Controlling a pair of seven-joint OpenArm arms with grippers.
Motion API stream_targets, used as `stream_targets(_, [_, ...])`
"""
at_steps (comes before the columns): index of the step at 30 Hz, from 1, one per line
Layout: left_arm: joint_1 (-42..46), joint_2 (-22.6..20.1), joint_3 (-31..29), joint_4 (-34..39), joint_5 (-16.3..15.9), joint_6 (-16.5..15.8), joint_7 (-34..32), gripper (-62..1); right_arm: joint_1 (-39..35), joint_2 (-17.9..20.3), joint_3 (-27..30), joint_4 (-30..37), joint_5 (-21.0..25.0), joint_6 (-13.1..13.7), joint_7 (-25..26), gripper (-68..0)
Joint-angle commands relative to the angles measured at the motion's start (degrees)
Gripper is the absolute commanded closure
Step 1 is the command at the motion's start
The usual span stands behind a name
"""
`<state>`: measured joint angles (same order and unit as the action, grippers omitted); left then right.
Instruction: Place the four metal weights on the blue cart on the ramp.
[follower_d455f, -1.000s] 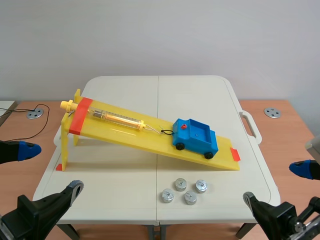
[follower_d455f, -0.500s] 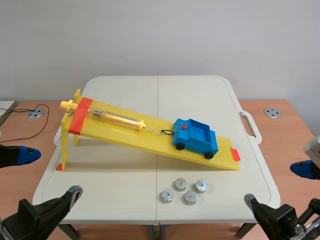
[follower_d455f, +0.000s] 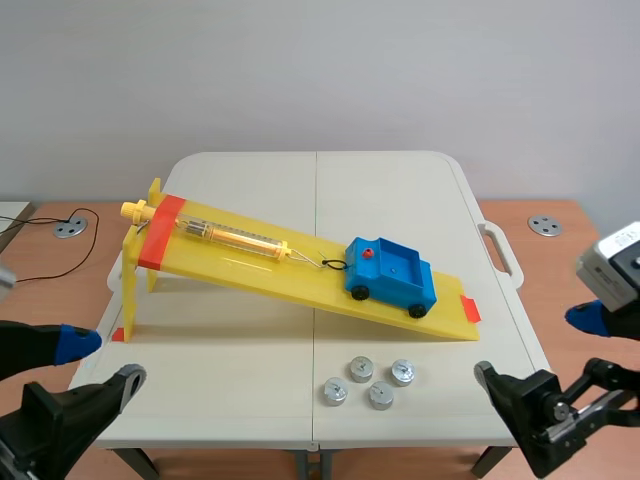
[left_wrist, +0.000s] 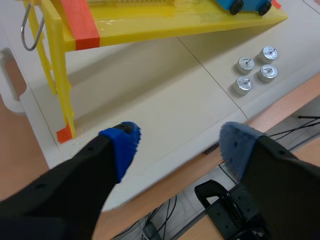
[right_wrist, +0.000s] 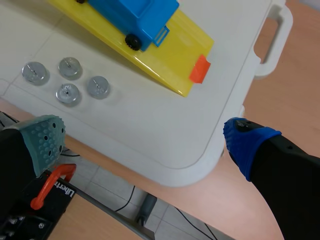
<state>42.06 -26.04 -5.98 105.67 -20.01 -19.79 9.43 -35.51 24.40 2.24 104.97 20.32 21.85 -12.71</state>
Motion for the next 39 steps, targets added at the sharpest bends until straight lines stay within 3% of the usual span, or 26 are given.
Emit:
stream_targets(1, [0.6, 1.8, -0.9, 4.1, -4.2, -1.4, -5.9, -30.7, 3.8, 0.2, -1.4, 4.5, 1.2, 0.4, 5.4, -65.8])
stream_targets(5, [0.6, 3.9, -0.9, 4.1, -3.9, -1.4, -5.3, -19.9, 6.7, -1.6, -4.8, 2.6, -2.1, 0.5, 4.9, -65.0])
stream_targets(10, [-0.8, 5.7, -0.9, 4.1, -0.1, -1.4, -4.8, -3.6, 10.1, -3.4, -9.1, -0.3, -4.2, 0.5, 4.9, -62.4])
stream_targets(15, [-2.4, 7.2, -0.9, 4.1, 1.4, -1.4, -3.9, -3.0, 12.6, -5.5, -12.9, -2.8, -5.0, 0.7, 4.3, -44.7])
stream_targets(17, [-2.8, 7.5, -0.9, 4.1, 1.4, -1.4, -3.8, -3.0, 13.7, -6.4, -14.1, -3.9, -5.0, 0.7, 3.8, -41.6])
stream_targets(21, [-3.2, 8.3, -0.9, 4.0, 1.4, -1.4, -3.8, -3.1, 16.1, -8.7, -16.2, -6.7, -5.3, 0.7, 3.6, -41.0])
stream_targets(30, [-3.2, 9.0, -0.9, 4.0, 1.4, -1.4, -3.8, -3.1, 21.7, -13.0, -20.9, -14.0, -11.2, 0.6, 3.8, -40.6])
stream_targets(39, [-3.2, 9.0, -0.9, 4.0, 1.4, -1.4, -3.8, -3.1, 24.5, -15.1, -24.4, -18.2, -14.6, 0.0, 4.3, -33.8])
